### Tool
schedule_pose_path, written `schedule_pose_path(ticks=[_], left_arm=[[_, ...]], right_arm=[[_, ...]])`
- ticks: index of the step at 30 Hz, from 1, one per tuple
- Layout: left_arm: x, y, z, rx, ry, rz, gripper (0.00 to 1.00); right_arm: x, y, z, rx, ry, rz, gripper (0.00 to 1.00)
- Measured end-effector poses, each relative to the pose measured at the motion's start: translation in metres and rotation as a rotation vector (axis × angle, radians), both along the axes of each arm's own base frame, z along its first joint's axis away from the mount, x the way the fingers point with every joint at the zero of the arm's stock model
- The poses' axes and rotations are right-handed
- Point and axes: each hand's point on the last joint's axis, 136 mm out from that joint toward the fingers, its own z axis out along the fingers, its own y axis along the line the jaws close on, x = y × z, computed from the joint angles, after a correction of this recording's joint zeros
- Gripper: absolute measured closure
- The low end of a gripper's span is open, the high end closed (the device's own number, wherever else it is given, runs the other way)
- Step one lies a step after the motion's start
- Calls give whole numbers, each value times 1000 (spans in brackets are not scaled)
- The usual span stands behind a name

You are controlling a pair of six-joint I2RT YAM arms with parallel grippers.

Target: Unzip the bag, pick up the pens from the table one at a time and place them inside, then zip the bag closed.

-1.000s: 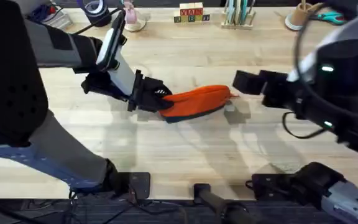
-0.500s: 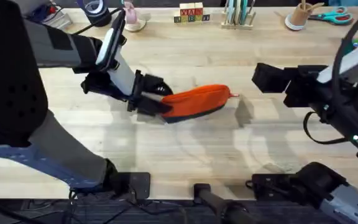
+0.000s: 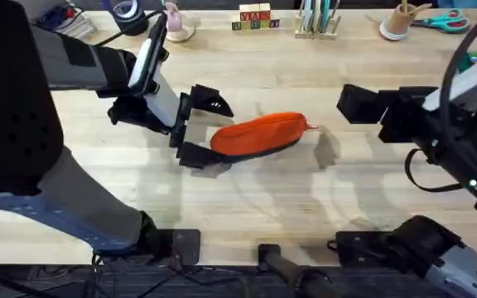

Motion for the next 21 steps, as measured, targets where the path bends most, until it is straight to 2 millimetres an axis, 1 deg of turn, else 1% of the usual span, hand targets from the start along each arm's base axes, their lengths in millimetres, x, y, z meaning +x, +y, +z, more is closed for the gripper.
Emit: schedule_pose_path(ticks=[5, 8, 15, 21], left_arm=[[-5, 0, 3, 4, 50, -3, 6], [-6, 3, 11, 37, 87, -10, 4], [7, 13, 39, 183, 41, 32, 4], [17, 28, 60, 339, 80, 151, 6]], right_arm=[[0, 0, -1, -2, 4, 0, 5], [-2, -1, -4, -9, 17, 0, 5], [-4, -2, -7, -18, 32, 1, 4], [-5, -2, -10, -23, 43, 7, 4]])
